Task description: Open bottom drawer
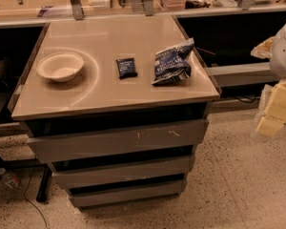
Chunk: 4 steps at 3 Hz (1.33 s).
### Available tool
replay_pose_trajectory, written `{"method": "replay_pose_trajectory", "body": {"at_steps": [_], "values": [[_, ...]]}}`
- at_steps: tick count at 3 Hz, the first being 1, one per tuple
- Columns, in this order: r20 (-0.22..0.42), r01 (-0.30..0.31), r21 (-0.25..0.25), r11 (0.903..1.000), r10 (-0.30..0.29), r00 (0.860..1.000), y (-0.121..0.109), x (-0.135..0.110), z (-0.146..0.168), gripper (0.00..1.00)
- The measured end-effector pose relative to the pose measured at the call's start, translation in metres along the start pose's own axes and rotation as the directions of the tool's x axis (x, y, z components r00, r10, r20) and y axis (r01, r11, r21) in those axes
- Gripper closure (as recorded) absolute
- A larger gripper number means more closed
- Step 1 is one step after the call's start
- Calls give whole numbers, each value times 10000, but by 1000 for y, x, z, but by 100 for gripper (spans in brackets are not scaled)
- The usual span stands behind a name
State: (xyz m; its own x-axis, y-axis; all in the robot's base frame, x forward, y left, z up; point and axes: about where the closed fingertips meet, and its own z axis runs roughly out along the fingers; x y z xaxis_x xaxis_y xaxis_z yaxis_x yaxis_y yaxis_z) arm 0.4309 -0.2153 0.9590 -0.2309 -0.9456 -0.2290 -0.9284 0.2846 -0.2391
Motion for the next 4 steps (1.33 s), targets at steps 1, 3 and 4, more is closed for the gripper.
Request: {"method": "replay_pose_trajectory", "body": {"at_steps": [1, 3, 4], "values": [[434, 197, -582, 9981, -172, 9989, 41, -4, 38, 0], [341, 578, -2590, 9641, -507, 9981, 131, -3, 178, 0], [170, 541, -2850, 9570, -514, 9985, 145, 5, 187, 0]]}}
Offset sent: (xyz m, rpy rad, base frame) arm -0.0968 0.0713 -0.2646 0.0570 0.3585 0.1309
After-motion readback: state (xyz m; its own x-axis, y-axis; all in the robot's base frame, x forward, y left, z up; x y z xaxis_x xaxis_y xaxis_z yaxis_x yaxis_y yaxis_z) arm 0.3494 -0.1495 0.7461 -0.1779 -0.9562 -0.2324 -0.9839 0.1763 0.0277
